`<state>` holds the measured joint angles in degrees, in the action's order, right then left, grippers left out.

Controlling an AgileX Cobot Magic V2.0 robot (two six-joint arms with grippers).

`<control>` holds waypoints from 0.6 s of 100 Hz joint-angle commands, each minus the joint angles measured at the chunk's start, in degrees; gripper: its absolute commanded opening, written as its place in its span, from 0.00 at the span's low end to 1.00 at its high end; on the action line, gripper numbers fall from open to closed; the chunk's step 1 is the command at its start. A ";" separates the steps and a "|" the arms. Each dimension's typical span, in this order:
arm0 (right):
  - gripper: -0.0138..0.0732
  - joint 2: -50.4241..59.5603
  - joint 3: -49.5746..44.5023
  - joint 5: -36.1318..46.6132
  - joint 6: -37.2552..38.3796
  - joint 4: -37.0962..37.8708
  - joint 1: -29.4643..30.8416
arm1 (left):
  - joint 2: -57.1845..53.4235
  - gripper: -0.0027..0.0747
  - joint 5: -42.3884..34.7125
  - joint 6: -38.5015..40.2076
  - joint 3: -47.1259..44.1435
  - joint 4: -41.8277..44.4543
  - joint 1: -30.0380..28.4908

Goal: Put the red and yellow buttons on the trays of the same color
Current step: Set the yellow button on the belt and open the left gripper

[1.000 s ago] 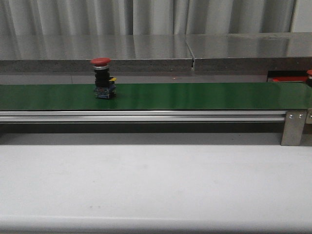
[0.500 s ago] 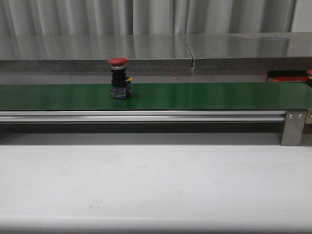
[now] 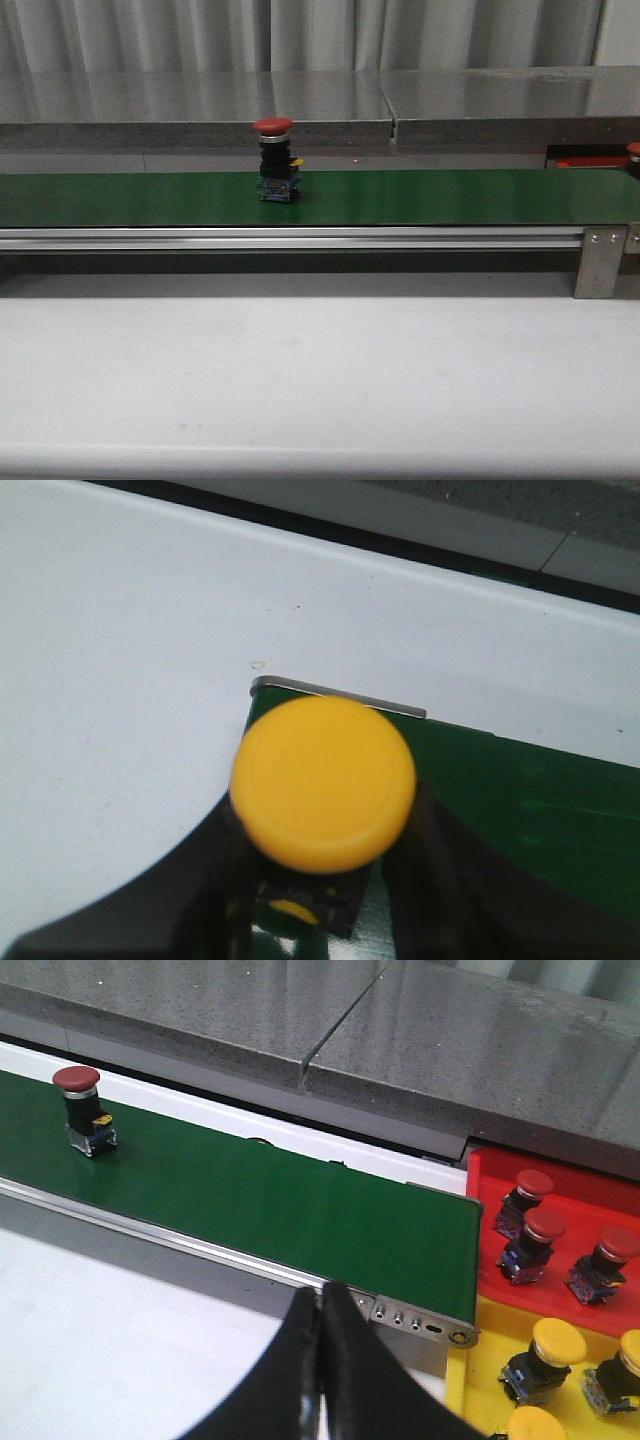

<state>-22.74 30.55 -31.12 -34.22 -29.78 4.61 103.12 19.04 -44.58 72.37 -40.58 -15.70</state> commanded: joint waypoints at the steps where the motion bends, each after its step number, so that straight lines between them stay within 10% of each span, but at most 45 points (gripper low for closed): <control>1: 0.02 -0.13 1.38 3.77 -0.38 -1.16 -0.17 | -3.27 0.09 -5.69 -1.12 0.67 -1.83 1.36; 42: 0.02 -0.13 1.38 3.77 -0.38 -1.16 -0.17 | 0.55 0.11 -7.70 -2.05 -0.06 -1.93 3.78; 60: 0.02 -0.13 1.38 3.77 -0.38 -1.16 -0.17 | 0.45 0.41 -7.26 -2.05 0.20 -1.93 3.87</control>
<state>-22.74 30.55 -31.12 -34.22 -29.78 4.61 105.92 13.82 -46.56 70.75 -41.78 -12.15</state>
